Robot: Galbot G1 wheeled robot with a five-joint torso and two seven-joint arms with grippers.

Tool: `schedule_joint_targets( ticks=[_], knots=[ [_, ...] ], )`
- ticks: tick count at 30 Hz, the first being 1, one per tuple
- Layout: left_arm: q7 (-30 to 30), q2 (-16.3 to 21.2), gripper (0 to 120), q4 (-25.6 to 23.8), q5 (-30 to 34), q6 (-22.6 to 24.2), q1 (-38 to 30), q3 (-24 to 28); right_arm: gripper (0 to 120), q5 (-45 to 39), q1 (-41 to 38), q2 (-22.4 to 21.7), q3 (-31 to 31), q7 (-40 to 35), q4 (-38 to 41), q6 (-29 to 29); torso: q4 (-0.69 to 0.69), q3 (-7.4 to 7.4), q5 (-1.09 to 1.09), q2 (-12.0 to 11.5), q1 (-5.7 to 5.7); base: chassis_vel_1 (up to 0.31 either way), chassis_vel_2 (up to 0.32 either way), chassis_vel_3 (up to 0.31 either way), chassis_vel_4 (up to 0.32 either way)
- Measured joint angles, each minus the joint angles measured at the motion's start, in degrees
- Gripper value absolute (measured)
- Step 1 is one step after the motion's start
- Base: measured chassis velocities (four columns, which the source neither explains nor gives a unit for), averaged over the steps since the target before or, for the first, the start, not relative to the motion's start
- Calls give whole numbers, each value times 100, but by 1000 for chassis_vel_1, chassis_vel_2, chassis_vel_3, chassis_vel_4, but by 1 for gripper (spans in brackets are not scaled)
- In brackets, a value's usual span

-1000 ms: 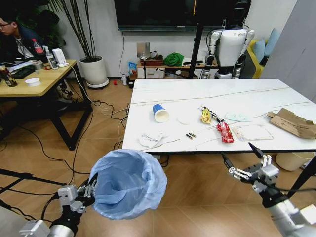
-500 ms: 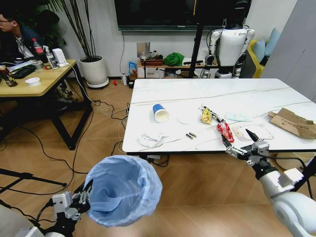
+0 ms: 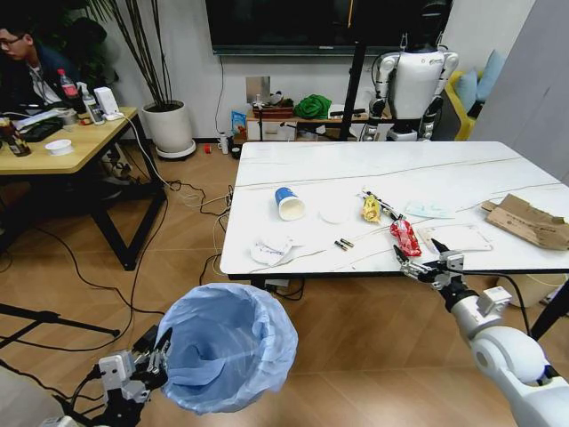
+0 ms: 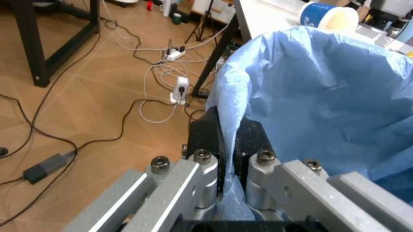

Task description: Pick up the trash bin and place the trash from the table into it.

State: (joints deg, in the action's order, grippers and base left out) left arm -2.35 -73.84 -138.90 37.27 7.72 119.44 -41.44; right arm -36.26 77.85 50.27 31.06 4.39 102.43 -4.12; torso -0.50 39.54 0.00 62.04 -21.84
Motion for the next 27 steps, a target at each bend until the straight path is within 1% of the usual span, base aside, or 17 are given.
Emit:
schedule_joint_targets(
  ticks=[9,21,23,24,26,27],
  knots=[
    [24,-137,1,19,-80,-29,-6,-5,100,-104,-240,-65,-219,5,-374,29,0,-1,0,-2,1,0,0,0,0],
    [26,-197,1,86,-107,-37,-67,21,100,-207,-532,-122,-382,17,-745,77,0,-2,0,-3,2,0,0,0,0],
    [26,-196,1,87,-101,-37,-73,16,94,-219,-538,-122,-385,25,-765,75,0,-2,0,-4,2,0,0,0,0],
    [26,-196,1,87,-101,-37,-73,16,94,-219,-538,-122,-385,25,-765,75,0,-2,0,-4,2,0,0,0,0],
    [25,-193,1,92,-93,-37,-82,16,87,-239,-538,-122,-385,28,-768,67,0,-2,0,-4,2,0,0,0,0],
    [25,-193,1,92,-93,-37,-82,16,87,-239,-538,-122,-385,28,-768,67,0,-2,0,-4,2,0,0,0,0]
  ],
)
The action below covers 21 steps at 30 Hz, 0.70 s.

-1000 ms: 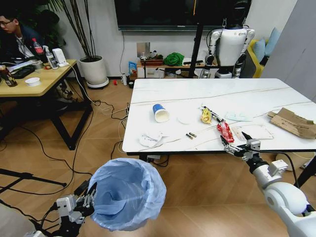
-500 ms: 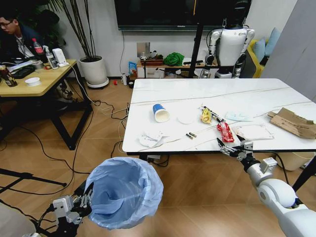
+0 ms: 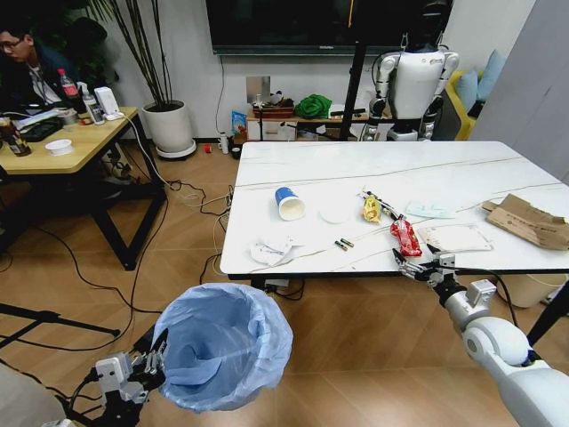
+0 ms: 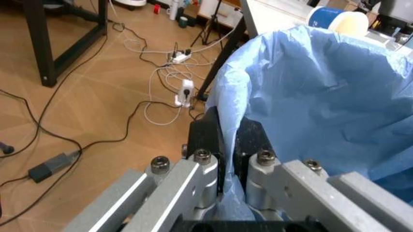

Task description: Pick up the trash bin and place the trash from the table into it.

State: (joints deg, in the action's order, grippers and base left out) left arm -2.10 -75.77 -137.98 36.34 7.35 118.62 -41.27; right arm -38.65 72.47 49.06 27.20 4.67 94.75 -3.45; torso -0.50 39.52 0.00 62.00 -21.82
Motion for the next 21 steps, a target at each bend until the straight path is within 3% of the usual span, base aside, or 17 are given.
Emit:
schedule_joint_targets(
  ticks=[1,3,5,9,21],
  knots=[
    [-1,0,1,2,1,0,-3,0,80,-5,0,0,1,1,0,-1,0,0,0,0,0,0,0,0,0],
    [-1,1,1,3,2,0,-5,0,80,-6,0,0,1,1,0,-1,0,0,0,0,0,0,0,0,0],
    [-4,8,1,16,8,0,-21,14,63,-21,9,6,15,2,11,-5,1,0,0,0,0,0,0,0,0],
    [-5,26,1,40,12,4,-41,40,49,-25,55,10,43,9,44,-10,0,0,0,0,1,0,0,0,0],
    [-7,102,1,74,7,6,-101,130,49,36,206,-42,248,-2,277,-68,0,-1,0,-1,1,0,0,0,0]
  ],
)
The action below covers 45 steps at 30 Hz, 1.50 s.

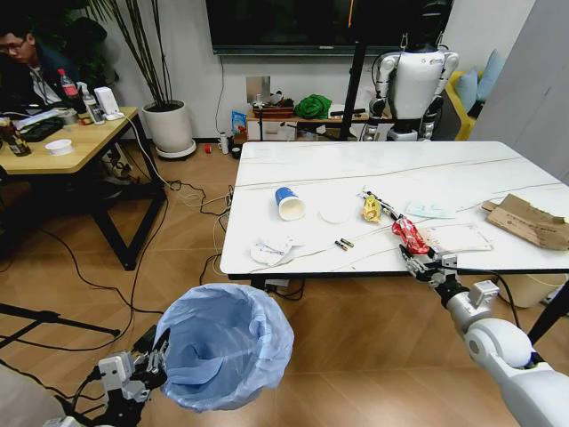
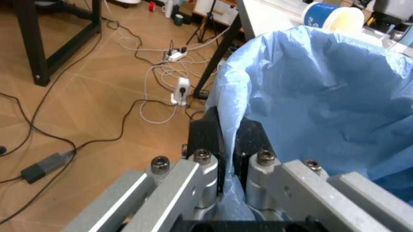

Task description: Pick up the trash bin and place the trash from the table into it.

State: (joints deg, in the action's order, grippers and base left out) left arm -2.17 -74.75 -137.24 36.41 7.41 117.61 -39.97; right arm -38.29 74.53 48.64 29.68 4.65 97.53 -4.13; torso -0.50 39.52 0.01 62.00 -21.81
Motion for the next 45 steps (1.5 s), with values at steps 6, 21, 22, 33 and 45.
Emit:
schedule_joint_targets(
  ticks=[6,21,22,33,45],
  knots=[
    [-21,74,1,36,-34,11,-81,346,49,-43,346,-120,317,199,451,-206,0,0,0,0,0,0,0,0,0],
    [-92,266,1,1004,-117,-111,-1017,1940,49,124,2267,-461,1530,930,2197,-913,-1,-1,1,0,0,0,0,0,0],
    [-108,315,1,1115,-60,-111,-1180,2105,49,228,2547,-465,1619,1019,2437,-992,-1,-1,-2,0,0,0,0,0,0],
    [-136,518,1,1550,502,-127,-1962,2697,49,997,3638,-504,1649,1652,3281,-1158,-1,-1,0,0,0,0,0,0,0],
    [-172,548,1,1966,860,-141,-2644,3287,49,1530,4047,-497,1561,2038,3338,-1355,0,0,0,0,0,0,0,0,0]
  ],
)
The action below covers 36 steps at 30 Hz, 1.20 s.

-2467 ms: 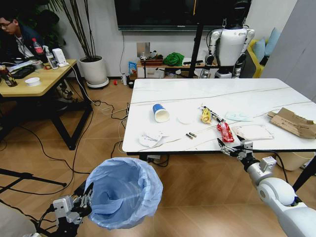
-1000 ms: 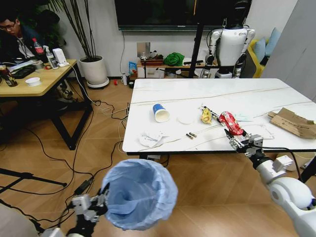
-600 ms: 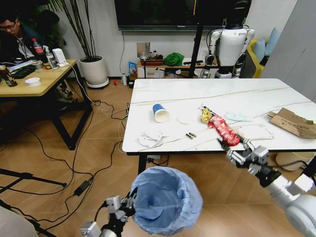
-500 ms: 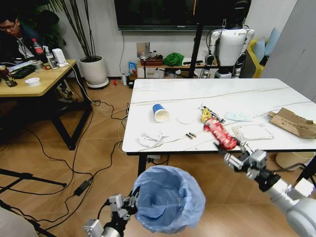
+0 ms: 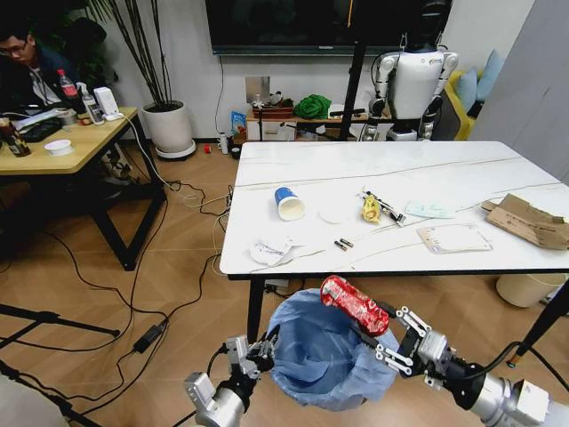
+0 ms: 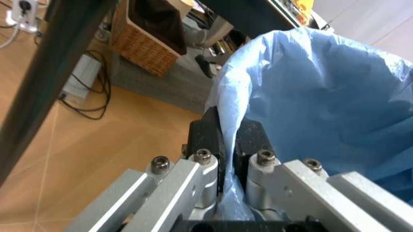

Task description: Pick up the trash bin and place the trash from the table into it.

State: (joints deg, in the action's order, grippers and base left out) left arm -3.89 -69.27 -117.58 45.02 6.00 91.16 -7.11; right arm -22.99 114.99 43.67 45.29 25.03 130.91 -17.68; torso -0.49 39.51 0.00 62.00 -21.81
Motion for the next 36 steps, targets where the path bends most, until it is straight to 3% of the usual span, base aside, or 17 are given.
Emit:
schedule_joint_targets(
  ticks=[15,26,28,31,36],
  knots=[
    [-153,-21,1,82,128,48,-215,276,52,735,393,-126,12,12,29,154,-2,0,0,0,0,0,0,0,0],
    [-132,-159,1,-15,-77,70,31,259,90,865,392,-45,-23,-27,56,177,-1,0,0,0,0,0,0,0,0],
    [-131,-164,1,-70,-142,82,130,197,98,593,255,-36,8,-174,113,184,-2,0,-1,0,0,0,0,0,0],
    [-128,-160,1,-128,-216,83,264,113,100,235,25,-67,26,-337,159,259,-2,0,0,0,0,0,0,0,0],
    [-50,-166,1,-385,-472,72,804,-261,100,-974,-1055,-418,-139,-1229,100,855,2,0,-2,0,0,0,0,0,0]
  ],
)
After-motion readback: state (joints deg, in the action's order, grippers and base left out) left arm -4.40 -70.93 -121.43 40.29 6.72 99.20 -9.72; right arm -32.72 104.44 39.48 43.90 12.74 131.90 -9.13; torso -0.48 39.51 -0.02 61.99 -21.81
